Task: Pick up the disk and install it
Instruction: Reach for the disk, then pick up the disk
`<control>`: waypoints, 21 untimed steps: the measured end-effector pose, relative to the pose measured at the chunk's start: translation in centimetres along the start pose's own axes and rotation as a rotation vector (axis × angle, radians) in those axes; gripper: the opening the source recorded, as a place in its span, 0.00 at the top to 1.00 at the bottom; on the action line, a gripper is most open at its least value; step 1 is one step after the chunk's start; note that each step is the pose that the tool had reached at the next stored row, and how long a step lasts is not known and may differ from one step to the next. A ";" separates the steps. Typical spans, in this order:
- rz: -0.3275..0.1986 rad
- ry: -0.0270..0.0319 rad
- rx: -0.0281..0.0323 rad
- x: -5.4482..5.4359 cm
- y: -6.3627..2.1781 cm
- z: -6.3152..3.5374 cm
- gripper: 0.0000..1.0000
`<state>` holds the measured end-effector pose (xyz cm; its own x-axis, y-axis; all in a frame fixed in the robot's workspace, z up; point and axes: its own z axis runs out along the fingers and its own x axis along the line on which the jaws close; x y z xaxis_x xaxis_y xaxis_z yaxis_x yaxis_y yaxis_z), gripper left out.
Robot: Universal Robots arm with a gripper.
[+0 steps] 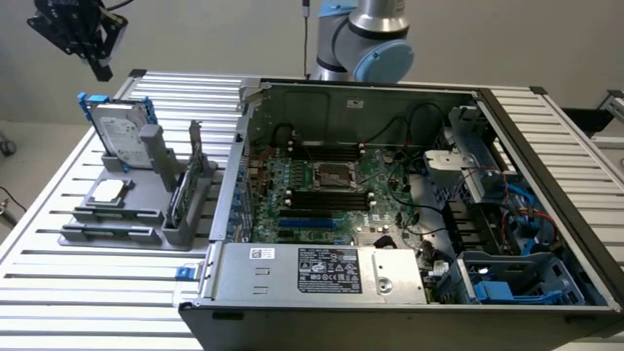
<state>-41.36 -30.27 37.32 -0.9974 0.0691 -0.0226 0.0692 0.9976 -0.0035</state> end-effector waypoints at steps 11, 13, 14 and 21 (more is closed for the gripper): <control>-0.001 0.0009 0.0017 1.7 0.41 0.15 0.89; -0.001 0.0009 0.0017 1.7 0.41 0.16 0.89; -0.001 0.0009 0.0017 1.7 0.41 0.16 0.89; -0.001 0.0010 0.0018 1.9 0.43 0.17 0.89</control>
<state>-43.20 -29.71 37.11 -0.9974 0.0683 -0.0216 0.0684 0.9976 -0.0053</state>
